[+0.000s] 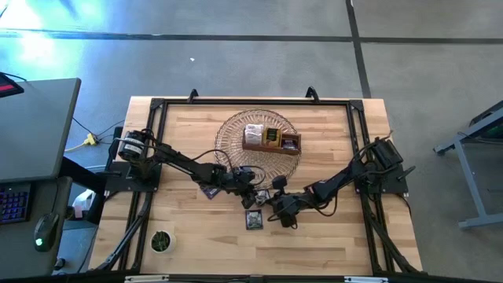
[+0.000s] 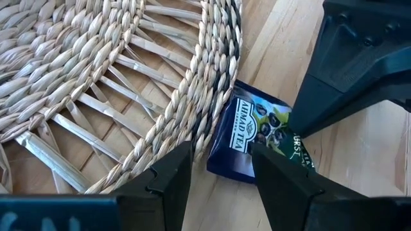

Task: Pick & Place Tea
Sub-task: Put the purple tea bag into the right section of the wooden organizer

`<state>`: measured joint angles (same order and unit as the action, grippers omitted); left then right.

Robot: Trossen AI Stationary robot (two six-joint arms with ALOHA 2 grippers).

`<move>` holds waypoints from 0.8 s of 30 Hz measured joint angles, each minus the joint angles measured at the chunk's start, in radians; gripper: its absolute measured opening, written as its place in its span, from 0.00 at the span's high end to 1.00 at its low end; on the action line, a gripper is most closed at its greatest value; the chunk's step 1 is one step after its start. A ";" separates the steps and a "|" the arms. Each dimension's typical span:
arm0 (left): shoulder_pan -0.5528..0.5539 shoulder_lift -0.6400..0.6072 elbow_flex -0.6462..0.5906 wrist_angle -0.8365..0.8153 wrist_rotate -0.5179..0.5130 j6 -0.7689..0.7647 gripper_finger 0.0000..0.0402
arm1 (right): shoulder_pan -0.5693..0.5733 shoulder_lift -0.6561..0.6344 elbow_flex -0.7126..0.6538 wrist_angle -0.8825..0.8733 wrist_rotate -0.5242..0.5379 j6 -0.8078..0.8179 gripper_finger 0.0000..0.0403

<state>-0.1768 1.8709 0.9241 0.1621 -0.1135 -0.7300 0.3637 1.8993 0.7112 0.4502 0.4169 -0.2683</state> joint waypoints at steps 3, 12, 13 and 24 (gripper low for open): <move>0.000 0.000 0.000 0.000 0.000 -0.005 0.59 | 0.002 -0.017 -0.001 -0.007 -0.007 -0.001 0.98; -0.001 -0.026 -0.003 0.007 0.034 -0.014 0.59 | 0.039 -0.165 -0.003 -0.119 -0.014 0.191 0.99; -0.001 -0.026 -0.002 0.006 0.033 -0.011 0.59 | 0.041 -0.192 -0.003 -0.166 -0.033 0.231 0.99; -0.001 -0.027 -0.002 0.011 0.029 -0.008 0.59 | 0.029 -0.486 -0.001 -0.514 0.107 0.365 1.00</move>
<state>-0.1776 1.8442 0.9222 0.1727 -0.0845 -0.7383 0.3932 1.4136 0.7097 -0.0637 0.5240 0.0972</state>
